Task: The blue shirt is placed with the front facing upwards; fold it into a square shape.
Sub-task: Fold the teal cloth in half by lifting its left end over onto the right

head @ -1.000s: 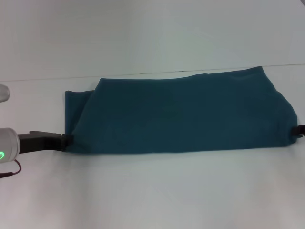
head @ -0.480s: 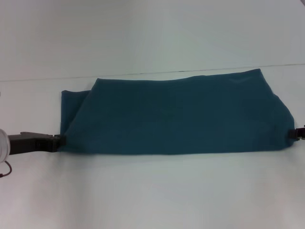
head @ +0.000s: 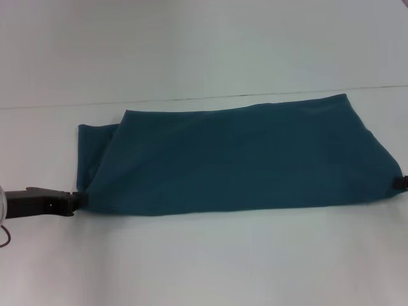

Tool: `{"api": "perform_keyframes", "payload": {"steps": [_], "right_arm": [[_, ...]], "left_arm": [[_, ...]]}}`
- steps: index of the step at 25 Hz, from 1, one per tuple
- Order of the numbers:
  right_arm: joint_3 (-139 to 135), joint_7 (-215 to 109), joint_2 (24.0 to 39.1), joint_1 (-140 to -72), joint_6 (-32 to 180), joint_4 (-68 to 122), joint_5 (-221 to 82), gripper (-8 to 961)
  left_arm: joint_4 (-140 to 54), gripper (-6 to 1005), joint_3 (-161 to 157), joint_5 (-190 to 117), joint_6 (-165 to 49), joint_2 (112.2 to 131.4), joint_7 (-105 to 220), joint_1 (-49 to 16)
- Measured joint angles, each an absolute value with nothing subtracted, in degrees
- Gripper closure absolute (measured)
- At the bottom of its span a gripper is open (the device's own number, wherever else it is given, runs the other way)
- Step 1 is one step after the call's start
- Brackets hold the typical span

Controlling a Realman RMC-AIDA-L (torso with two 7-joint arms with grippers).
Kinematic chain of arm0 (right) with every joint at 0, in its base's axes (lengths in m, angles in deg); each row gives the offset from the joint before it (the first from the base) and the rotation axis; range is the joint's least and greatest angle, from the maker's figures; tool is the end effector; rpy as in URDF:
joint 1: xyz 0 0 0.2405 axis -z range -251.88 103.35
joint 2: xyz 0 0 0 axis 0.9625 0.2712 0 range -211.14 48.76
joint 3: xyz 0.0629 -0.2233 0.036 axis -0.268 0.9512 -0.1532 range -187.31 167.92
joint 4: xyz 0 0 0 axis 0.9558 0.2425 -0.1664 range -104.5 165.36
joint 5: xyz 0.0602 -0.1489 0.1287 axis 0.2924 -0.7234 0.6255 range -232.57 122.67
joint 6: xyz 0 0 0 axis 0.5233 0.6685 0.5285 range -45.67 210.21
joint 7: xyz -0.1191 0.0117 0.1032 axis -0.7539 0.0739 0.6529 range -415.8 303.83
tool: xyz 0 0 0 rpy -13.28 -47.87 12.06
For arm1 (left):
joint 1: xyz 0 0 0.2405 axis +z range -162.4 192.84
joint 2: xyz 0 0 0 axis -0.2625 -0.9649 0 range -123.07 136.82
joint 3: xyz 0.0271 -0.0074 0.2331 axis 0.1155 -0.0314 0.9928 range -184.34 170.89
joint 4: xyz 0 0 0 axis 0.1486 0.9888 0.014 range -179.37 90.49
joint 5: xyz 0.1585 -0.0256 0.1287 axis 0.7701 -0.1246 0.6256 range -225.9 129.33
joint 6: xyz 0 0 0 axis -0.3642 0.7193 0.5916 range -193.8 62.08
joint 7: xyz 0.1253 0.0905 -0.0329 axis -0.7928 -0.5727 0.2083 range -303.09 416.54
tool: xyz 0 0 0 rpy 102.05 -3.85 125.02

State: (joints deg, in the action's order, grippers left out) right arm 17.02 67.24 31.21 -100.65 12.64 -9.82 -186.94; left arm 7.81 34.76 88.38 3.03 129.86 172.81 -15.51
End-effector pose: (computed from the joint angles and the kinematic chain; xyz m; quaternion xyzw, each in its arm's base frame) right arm 0.3616 0.3357 0.0817 -0.7136 0.6067 0.1620 0.3104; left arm -0.2780 0.3629 0.0120 -0.8560 -0.4385 -0.0760 0.2631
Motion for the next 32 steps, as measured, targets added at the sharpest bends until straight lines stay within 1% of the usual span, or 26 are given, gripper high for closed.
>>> {"api": "perform_keyframes", "payload": {"steps": [32], "right_arm": [[15.65,67.32,31.43,-98.5,12.0,-10.63,-186.87,941]], "left_arm": [[9.28,991,34.76,89.87,5.24,130.1,172.82,-14.75]]}}
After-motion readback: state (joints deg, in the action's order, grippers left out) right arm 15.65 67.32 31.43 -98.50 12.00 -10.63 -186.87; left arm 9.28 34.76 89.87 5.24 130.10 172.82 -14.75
